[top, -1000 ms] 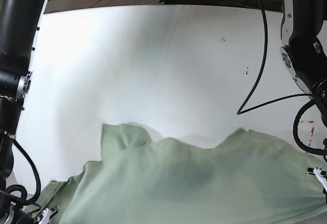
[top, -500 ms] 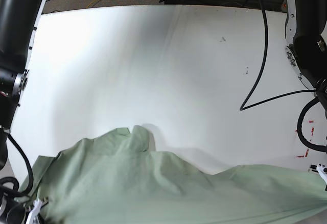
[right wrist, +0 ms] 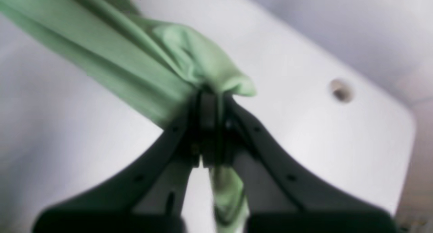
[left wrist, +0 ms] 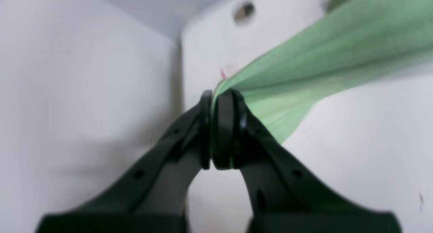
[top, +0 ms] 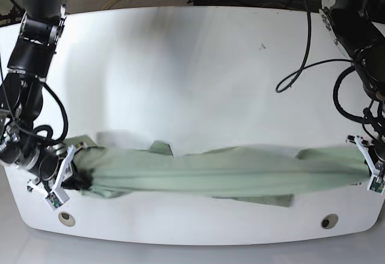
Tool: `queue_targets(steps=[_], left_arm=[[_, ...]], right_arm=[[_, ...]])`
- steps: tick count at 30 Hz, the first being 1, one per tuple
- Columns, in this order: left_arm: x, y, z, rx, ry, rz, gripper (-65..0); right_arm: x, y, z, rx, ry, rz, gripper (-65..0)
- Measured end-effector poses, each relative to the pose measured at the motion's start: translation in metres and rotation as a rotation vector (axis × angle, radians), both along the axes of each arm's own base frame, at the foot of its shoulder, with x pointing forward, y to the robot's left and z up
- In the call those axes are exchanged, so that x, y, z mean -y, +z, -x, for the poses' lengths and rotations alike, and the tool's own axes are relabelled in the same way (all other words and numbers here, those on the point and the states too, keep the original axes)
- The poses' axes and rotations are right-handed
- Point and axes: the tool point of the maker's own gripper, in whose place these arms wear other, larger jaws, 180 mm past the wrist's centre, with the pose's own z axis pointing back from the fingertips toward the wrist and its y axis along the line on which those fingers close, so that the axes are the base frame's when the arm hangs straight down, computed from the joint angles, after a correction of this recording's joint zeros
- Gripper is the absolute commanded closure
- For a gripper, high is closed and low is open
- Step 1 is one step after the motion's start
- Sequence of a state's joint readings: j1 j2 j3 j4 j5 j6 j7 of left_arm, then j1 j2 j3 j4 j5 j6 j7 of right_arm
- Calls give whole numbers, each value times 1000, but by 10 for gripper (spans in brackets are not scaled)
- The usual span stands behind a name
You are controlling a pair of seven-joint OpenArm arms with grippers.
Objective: Fold the T-shirt properly
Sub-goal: 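Swing the shirt across the table and lay it flat with both grippers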
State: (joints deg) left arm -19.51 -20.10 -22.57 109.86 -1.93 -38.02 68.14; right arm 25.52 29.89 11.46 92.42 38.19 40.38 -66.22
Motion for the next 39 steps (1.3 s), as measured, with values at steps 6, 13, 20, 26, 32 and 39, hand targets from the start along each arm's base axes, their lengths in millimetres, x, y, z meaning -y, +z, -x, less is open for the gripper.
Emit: queue_targets(steps=[6, 13, 20, 26, 32, 39], left_arm=[[-11, -49, 32, -142, 18, -11, 0], [-10, -107, 75, -323, 17, -11, 0], [-13, -142, 112, -449, 24, -17, 0], [-28, -155, 142, -503, 75, -9, 0], [-36, -159, 156, -497, 82, -4, 0], [-38, -171, 177, -558, 84, -15, -125]], right_arm=[[-15, -49, 46, -92, -1, -89, 0], [-40, -103, 107, -235, 27, -88, 0], [-63, -135, 163, -343, 52, -116, 0], [-66, -157, 198, -437, 50, -126, 0], [-66, -170, 222, -500, 48, -130, -151], [-73, -172, 235, -534, 59, -182, -428]])
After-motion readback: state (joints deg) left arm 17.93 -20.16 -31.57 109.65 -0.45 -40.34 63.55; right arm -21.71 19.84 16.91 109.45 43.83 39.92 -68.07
